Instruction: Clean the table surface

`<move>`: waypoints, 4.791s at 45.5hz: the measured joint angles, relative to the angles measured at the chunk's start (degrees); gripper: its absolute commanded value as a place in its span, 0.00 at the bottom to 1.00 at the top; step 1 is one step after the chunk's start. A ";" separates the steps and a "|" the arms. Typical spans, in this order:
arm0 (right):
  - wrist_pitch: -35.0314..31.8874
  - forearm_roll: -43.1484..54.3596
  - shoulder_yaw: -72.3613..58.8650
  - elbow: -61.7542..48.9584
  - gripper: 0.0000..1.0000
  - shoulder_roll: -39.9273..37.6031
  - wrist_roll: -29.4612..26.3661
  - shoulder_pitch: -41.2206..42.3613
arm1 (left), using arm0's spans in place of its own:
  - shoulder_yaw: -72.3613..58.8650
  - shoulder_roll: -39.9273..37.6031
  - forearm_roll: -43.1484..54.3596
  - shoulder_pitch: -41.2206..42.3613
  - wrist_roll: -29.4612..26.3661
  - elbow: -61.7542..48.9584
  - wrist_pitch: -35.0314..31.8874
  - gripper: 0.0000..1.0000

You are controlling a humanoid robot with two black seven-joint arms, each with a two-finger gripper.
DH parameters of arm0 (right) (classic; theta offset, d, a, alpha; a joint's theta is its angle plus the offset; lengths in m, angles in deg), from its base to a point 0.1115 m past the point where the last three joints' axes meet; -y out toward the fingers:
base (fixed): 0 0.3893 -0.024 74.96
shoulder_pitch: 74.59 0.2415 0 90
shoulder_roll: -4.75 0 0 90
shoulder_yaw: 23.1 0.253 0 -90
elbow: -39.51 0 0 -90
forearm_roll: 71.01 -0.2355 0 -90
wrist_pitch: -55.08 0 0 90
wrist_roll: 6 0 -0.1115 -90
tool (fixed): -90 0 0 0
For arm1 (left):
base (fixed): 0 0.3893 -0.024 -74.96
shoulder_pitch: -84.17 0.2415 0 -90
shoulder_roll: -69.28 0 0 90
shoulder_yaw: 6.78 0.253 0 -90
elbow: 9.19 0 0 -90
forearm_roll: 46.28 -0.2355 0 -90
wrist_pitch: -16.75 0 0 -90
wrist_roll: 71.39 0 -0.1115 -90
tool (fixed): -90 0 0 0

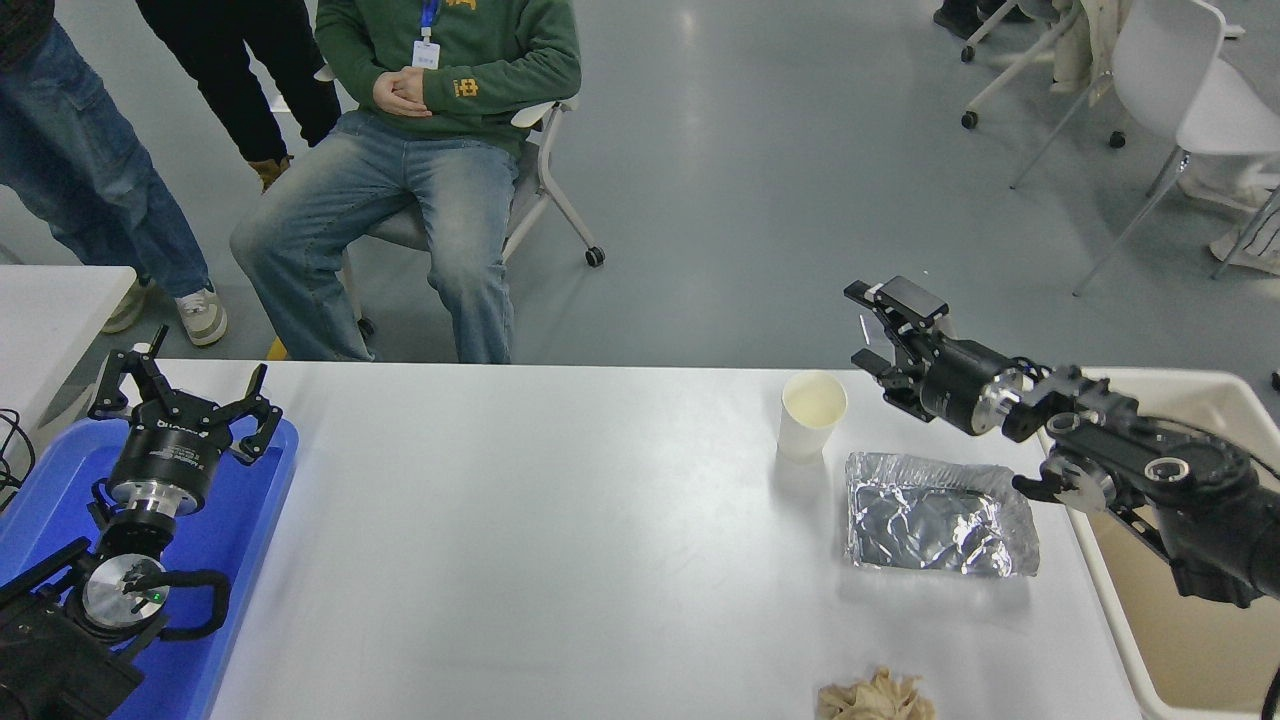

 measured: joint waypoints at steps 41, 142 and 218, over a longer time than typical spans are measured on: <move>1.43 16.84 -33.97 -13.55 1.00 9.08 1.04 14.62 | 0.01 0.00 0.00 0.02 0.00 0.00 0.00 1.00; -5.12 16.05 -47.15 -41.84 0.96 24.68 -0.93 4.33 | -0.04 0.00 0.01 0.02 -0.01 0.00 0.00 1.00; -11.17 15.28 -45.98 -42.70 0.00 24.78 1.04 6.55 | 0.00 0.00 0.01 0.00 -0.01 0.00 0.00 1.00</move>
